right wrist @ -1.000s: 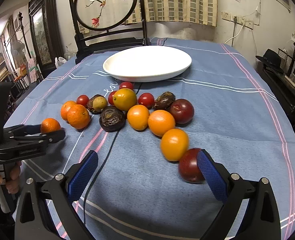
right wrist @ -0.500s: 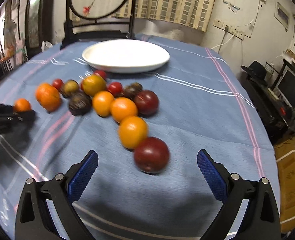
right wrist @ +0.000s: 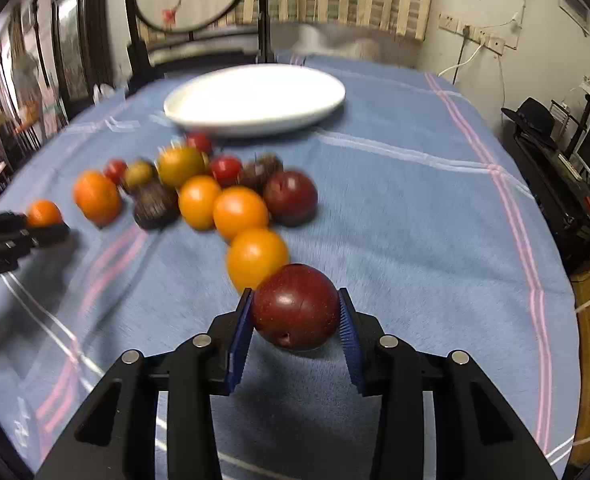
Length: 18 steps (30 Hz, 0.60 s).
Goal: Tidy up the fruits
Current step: 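Grasp a mandarin with the left tool while the right tool grasps a dark red plum, then carry both fruits over the white plate and open both tools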
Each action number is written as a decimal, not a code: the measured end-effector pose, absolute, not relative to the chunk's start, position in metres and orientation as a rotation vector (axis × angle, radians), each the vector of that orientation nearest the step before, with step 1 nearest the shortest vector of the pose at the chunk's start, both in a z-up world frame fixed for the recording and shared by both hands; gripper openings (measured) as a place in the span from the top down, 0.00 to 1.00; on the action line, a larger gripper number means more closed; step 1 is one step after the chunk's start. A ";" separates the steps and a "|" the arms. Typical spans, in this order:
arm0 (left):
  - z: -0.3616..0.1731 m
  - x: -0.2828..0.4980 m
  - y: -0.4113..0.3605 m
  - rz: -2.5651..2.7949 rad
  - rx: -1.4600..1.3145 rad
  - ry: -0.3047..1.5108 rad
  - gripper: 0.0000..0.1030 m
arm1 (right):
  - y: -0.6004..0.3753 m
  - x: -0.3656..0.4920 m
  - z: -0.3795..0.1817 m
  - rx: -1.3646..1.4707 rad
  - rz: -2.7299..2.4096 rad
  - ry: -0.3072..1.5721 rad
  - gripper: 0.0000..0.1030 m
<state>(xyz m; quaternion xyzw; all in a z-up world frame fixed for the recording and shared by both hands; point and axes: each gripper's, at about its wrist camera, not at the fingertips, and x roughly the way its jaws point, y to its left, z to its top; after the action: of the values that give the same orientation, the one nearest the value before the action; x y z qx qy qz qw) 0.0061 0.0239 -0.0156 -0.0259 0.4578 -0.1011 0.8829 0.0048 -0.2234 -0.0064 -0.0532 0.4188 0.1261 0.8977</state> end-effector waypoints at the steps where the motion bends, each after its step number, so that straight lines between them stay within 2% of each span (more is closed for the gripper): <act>1: -0.009 0.008 0.023 -0.222 -0.053 0.945 0.57 | -0.222 0.006 0.004 -0.098 0.288 0.841 0.60; 4: 0.019 0.026 0.016 -0.249 -0.038 0.891 0.57 | -0.208 0.019 0.025 -0.095 0.346 0.788 0.60; 9: 0.051 0.096 -0.006 -0.227 -0.037 0.834 0.57 | -0.167 0.082 0.039 -0.055 0.376 0.752 0.60; 14: 0.034 0.179 -0.012 -0.136 -0.075 0.884 0.57 | -0.145 0.143 0.018 -0.020 0.310 0.776 0.60; 18: 0.001 0.212 -0.012 -0.115 -0.092 0.969 0.57 | -0.146 0.166 -0.005 0.003 0.289 0.845 0.60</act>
<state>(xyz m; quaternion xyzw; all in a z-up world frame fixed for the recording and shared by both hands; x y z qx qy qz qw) 0.2124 -0.0118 0.0014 -0.0441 0.4654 -0.0552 0.8823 0.1656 -0.1461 -0.0051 0.0016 0.4088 0.1398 0.9019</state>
